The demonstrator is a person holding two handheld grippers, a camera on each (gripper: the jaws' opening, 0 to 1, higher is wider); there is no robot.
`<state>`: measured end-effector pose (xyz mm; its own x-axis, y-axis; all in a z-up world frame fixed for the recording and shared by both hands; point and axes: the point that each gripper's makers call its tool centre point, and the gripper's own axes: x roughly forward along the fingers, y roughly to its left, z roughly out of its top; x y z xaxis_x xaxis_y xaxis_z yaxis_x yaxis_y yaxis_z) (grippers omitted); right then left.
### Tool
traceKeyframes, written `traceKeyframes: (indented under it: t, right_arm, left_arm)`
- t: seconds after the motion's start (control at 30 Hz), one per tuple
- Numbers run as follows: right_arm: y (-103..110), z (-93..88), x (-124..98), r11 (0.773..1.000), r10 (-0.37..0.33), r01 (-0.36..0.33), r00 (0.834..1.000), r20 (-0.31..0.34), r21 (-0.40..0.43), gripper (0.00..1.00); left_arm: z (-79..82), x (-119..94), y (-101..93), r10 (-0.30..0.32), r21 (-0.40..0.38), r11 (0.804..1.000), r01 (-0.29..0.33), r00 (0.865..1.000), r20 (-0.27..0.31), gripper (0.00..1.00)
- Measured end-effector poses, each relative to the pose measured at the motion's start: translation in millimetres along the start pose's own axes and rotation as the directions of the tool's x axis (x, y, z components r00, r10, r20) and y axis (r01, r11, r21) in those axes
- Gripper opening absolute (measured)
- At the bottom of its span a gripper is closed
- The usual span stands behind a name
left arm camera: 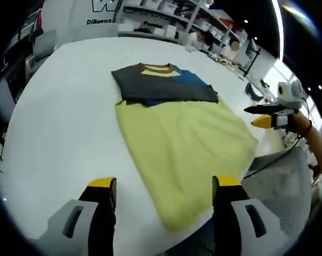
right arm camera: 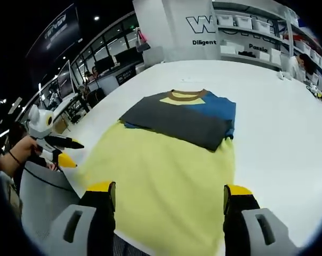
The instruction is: Fold the garment on the visible template until the final outline fits inside the template.
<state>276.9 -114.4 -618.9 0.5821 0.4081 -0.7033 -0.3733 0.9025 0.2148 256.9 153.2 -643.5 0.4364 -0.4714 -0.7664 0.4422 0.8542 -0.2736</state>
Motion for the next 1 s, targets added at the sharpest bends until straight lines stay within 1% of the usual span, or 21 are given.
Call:
traceKeyframes:
  t: [0.07,0.13,0.2,0.23,0.3,0.37,0.4,0.43,0.5,0.57,0.6,0.67,0.7,0.73,0.77,0.87,1.0]
  right_arm:
    - [-3.3,-6.2,-2.9,1.000,-0.004,0.004,1.000,-0.021,-0.004,0.80]
    - [-7.8,-12.0,-5.9,1.000,-0.008,0.007,0.999,-0.036,-0.015,0.79]
    - [-13.3,-18.3,-9.3,1.000,-0.016,0.015,0.998,-0.060,-0.026,0.78]
    - [-15.8,-22.2,-11.1,0.999,-0.022,0.020,0.997,-0.073,-0.032,0.77]
    - [-20.7,-28.8,-13.3,0.998,-0.033,0.029,0.995,-0.096,-0.049,0.76]
    - [-25.6,-36.5,-15.0,0.998,-0.044,0.038,0.992,-0.119,-0.050,0.75]
    - [-27.2,-40.5,-15.8,0.998,-0.045,0.040,0.991,-0.129,-0.044,0.74]
    - [-30.3,-43.4,-15.8,0.999,-0.048,0.044,0.990,-0.135,-0.032,0.73]
    - [-32.8,-49.3,-16.6,0.999,-0.053,0.050,0.987,-0.150,-0.020,0.70]
    - [-36.7,-58.0,-18.3,0.997,-0.076,0.072,0.980,-0.183,-0.027,0.66]
    - [-38.2,-61.4,-19.0,0.996,-0.084,0.078,0.977,-0.195,-0.041,0.66]
    - [-41.3,-69.4,-20.1,0.995,-0.100,0.093,0.970,-0.222,-0.040,0.65]
    - [-42.0,-70.5,-20.2,0.995,-0.102,0.095,0.970,-0.223,-0.039,0.64]
    - [-44.9,-75.6,-22.4,0.994,-0.112,0.113,0.965,-0.238,-0.011,0.62]
    - [-46.3,-78.2,-23.3,0.994,-0.110,0.112,0.964,-0.241,-0.005,0.60]
    - [-49.5,-85.6,-24.7,0.991,-0.124,0.131,0.959,-0.256,0.008,0.55]
    - [-52.0,-92.4,-25.1,0.989,-0.143,0.150,0.951,-0.276,0.003,0.48]
  left_arm:
    - [-3.5,-0.7,-1.5,0.003,0.003,1.000,-0.003,1.000,-0.010,0.71]
    - [-6.8,-1.1,-1.8,0.003,-0.010,1.000,-0.003,1.000,-0.022,0.68]
    - [-14.8,-1.5,-5.3,-0.008,-0.038,0.999,0.006,0.998,-0.060,0.65]
    - [-16.5,-1.2,-6.0,-0.007,-0.038,0.999,0.005,0.998,-0.067,0.64]
    - [-21.3,-0.5,-7.8,0.009,-0.018,1.000,-0.010,0.997,-0.078,0.62]
    - [-26.7,0.1,-5.4,0.038,-0.007,0.999,-0.039,0.995,-0.096,0.61]
    - [-31.1,0.5,-3.9,0.055,0.011,0.998,-0.054,0.992,-0.114,0.61]
    - [-32.0,1.2,-3.1,0.065,0.018,0.998,-0.063,0.992,-0.112,0.60]
    - [-35.5,1.5,-2.6,0.077,0.006,0.997,-0.077,0.990,-0.120,0.59]
    - [-37.9,1.2,-6.0,0.063,-0.018,0.998,-0.066,0.990,-0.128,0.57]
    - [-37.8,1.3,-7.3,0.057,-0.016,0.998,-0.059,0.990,-0.126,0.55]
    - [-37.6,2.0,-7.4,0.071,-0.001,0.997,-0.072,0.991,-0.115,0.54]
    - [-38.0,2.0,-6.4,0.080,0.010,0.997,-0.079,0.990,-0.117,0.53]
    - [-40.8,1.2,-4.4,0.100,0.038,0.995,-0.095,0.986,-0.135,0.52]
    - [-40.6,0.8,-3.0,0.109,0.032,0.994,-0.106,0.985,-0.134,0.51]
    - [-38.8,1.0,-1.6,0.113,0.007,0.994,-0.113,0.987,-0.118,0.50]
    - [-40.7,-0.8,0.3,0.123,-0.004,0.992,-0.124,0.985,-0.120,0.48]
